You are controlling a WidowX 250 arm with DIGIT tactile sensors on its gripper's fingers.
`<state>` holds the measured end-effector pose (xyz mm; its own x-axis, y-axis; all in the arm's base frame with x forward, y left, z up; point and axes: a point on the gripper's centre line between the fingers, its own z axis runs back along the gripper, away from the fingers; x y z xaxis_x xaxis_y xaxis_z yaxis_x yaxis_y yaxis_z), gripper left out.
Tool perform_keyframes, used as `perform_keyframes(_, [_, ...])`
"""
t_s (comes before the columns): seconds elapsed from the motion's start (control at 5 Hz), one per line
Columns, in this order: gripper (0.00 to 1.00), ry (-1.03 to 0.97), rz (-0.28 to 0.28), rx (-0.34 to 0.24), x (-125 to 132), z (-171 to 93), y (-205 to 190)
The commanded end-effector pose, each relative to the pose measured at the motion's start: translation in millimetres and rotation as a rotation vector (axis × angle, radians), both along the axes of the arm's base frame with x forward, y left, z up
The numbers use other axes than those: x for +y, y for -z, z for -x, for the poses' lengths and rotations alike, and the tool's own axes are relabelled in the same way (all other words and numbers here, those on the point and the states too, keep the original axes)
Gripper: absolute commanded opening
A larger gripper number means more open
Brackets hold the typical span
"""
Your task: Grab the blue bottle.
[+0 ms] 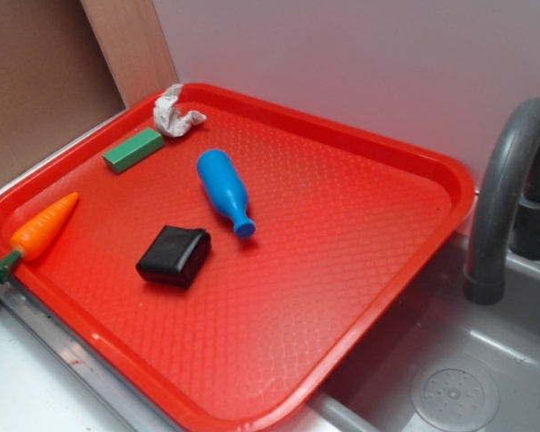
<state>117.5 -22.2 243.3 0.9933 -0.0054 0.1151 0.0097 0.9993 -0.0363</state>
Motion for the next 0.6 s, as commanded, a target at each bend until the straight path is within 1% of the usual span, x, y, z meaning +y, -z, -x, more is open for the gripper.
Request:
perform_keyframes(0.0, [1.0,0.0,0.0,0.0,0.0,0.0,0.0])
perform_keyframes(0.2, [1.0,0.031,-0.005,-0.009,-2.8,-8.4,1.3])
perform_keyframes(0.4, [1.0,0.183,-0.057,-0.033,-7.4,-34.9,5.9])
